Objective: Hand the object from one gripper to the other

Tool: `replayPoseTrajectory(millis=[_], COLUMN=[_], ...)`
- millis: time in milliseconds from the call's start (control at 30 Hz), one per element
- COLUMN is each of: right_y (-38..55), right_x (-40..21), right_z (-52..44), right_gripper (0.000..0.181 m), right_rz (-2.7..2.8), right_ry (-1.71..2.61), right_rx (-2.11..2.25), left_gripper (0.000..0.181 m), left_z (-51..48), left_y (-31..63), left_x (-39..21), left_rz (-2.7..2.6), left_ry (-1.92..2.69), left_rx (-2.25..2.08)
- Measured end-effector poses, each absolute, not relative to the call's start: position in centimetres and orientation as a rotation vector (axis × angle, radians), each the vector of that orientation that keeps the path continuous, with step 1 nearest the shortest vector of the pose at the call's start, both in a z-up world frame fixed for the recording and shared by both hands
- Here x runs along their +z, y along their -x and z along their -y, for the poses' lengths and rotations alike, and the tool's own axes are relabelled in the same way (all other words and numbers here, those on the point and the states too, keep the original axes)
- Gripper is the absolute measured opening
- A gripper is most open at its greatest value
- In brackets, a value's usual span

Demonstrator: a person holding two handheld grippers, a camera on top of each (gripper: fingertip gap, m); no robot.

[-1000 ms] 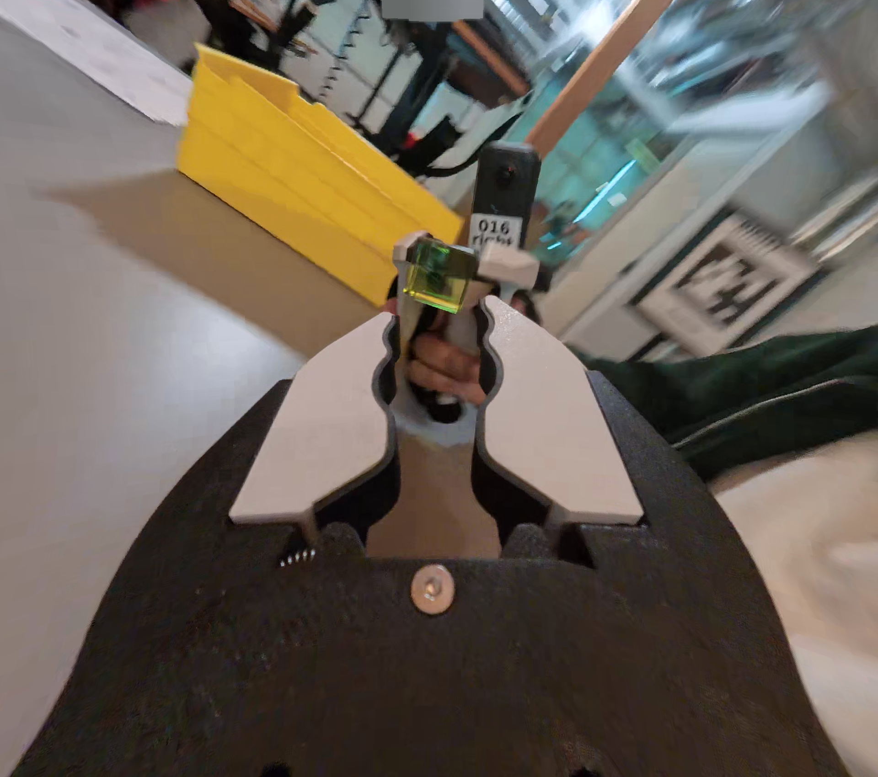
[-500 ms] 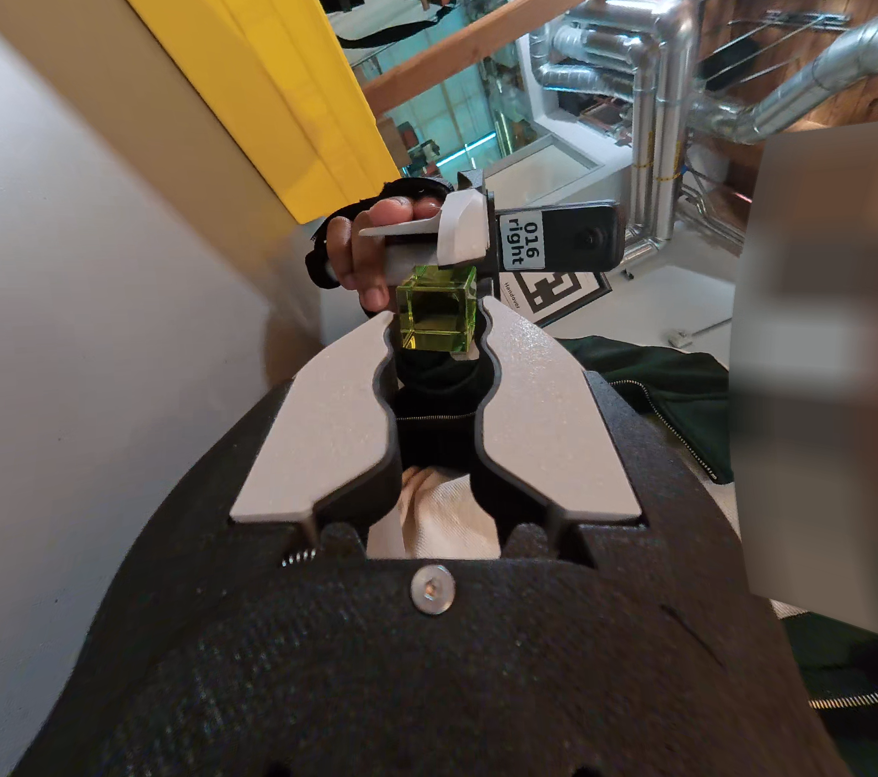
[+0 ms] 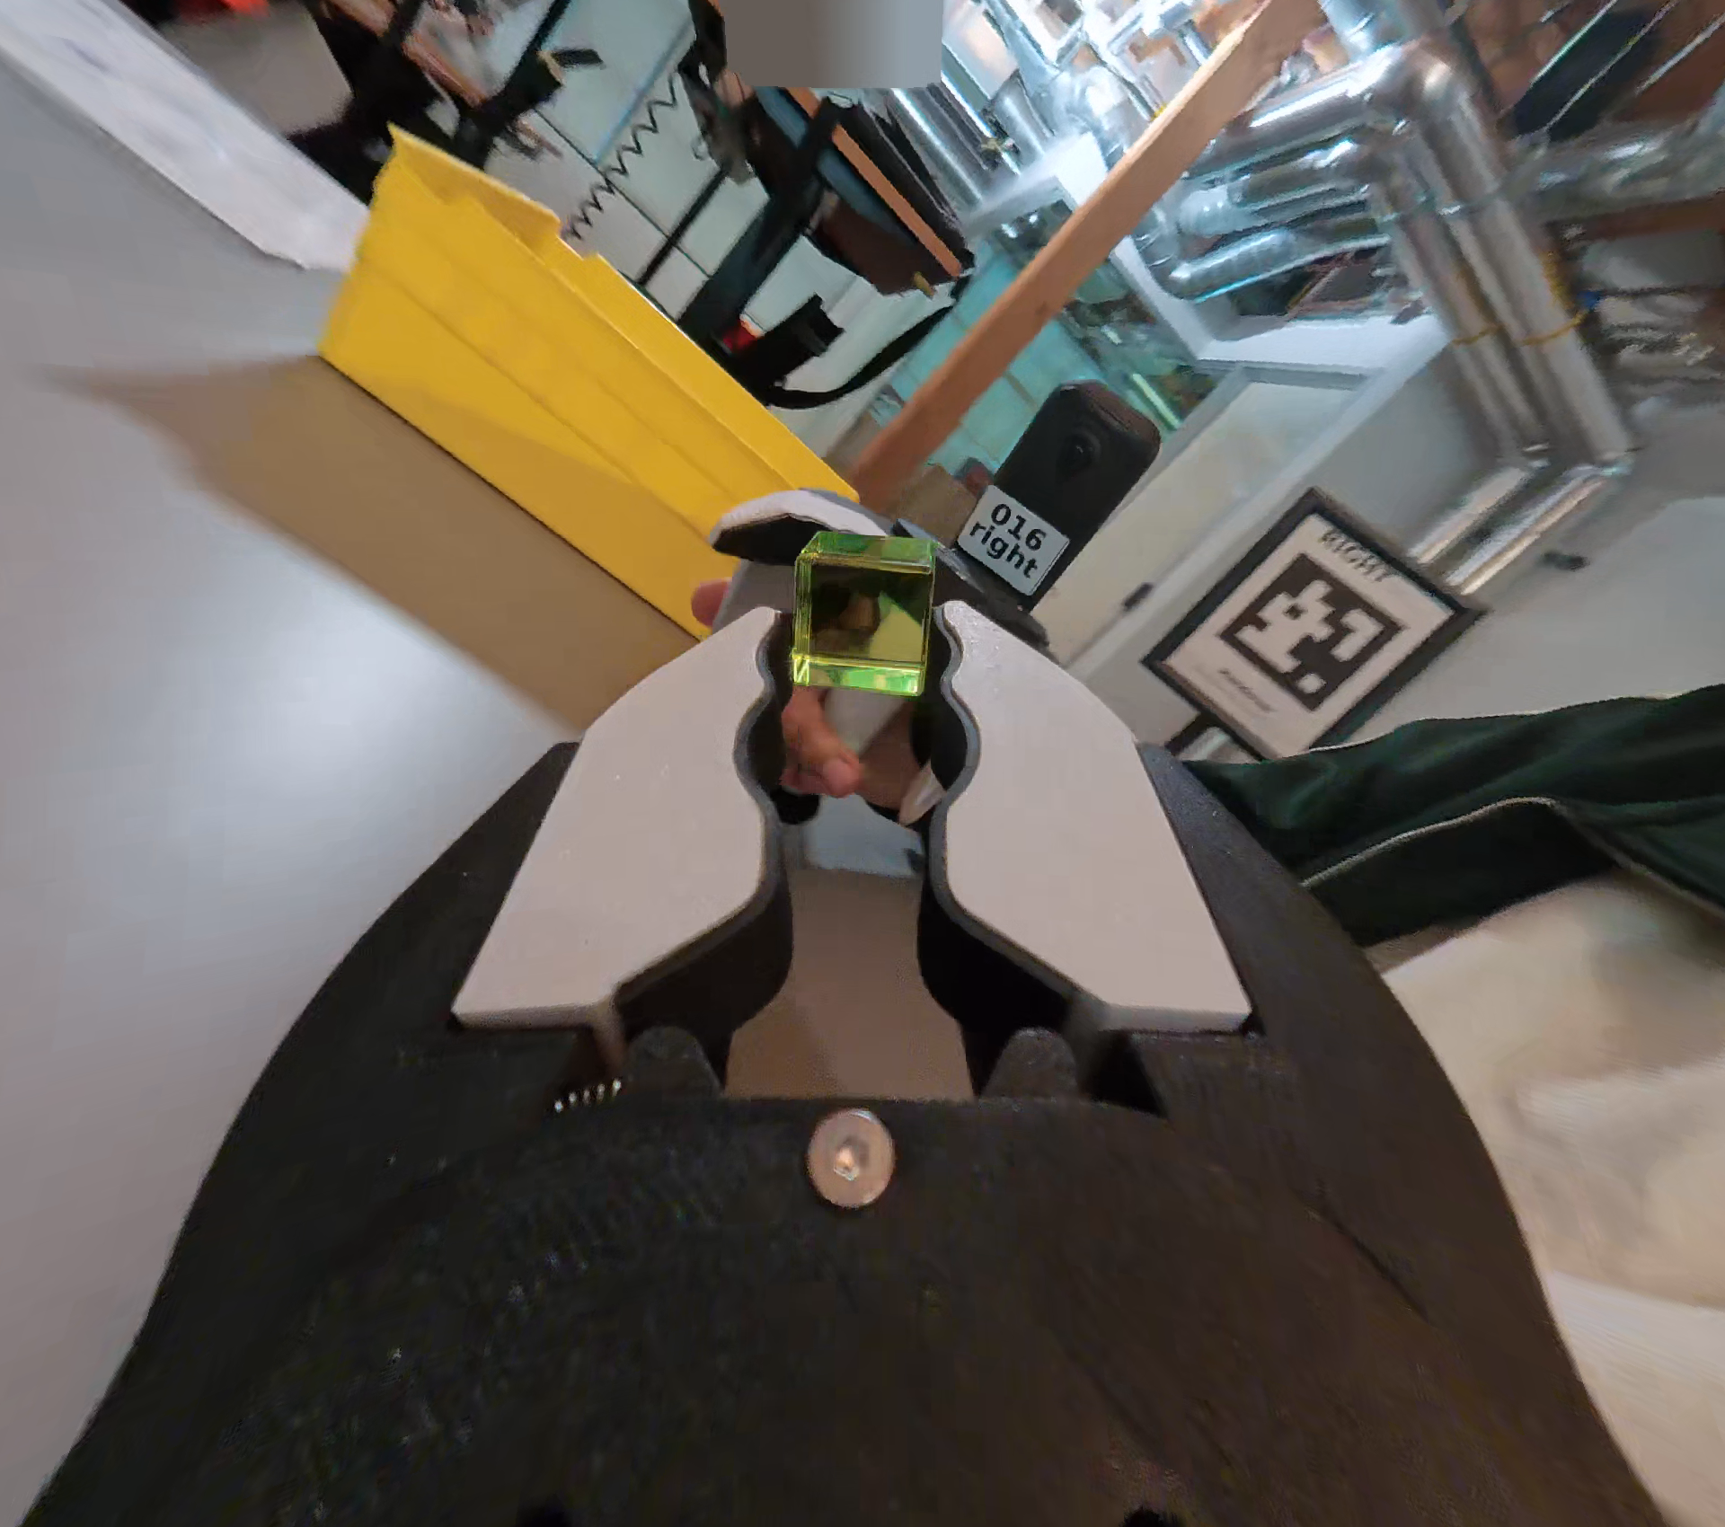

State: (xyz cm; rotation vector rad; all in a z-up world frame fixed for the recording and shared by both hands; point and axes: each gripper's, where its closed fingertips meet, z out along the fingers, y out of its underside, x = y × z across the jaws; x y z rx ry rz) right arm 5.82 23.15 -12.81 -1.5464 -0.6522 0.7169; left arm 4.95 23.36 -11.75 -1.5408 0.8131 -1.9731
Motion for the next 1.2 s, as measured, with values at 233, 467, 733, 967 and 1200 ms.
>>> replayPoseTrajectory(millis=[233,467,733,967,1200], right_y=[-6.9,-5.8,-5.1,-5.1,-13.0], right_x=[-11.5,-11.3,-10.8,-10.7,-1.8], right_z=[-22.9,-22.2,-21.6,-21.7,-21.4], right_gripper=[0.049,0.044,0.027,0.027,0.027], right_rz=[0.446,0.494,0.532,0.519,0.451], right_ry=[1.545,1.532,1.498,1.529,1.428], right_rx=[1.073,1.132,1.141,1.14,0.653], left_gripper=[0.028,0.027,0.028,0.028,0.039], left_z=[-22.7,-21.2,-20.2,-20.2,-20.3], left_y=[-5.4,-6.0,-6.4,-6.4,-6.0], left_x=[-12.1,-11.8,-12.0,-11.8,-11.7], left_rz=[-1.003,-1.054,-1.108,-1.082,-1.105], left_ry=[1.447,1.375,1.353,1.357,1.411], left_rx=[-1.699,-1.705,-1.696,-1.729,-1.688])
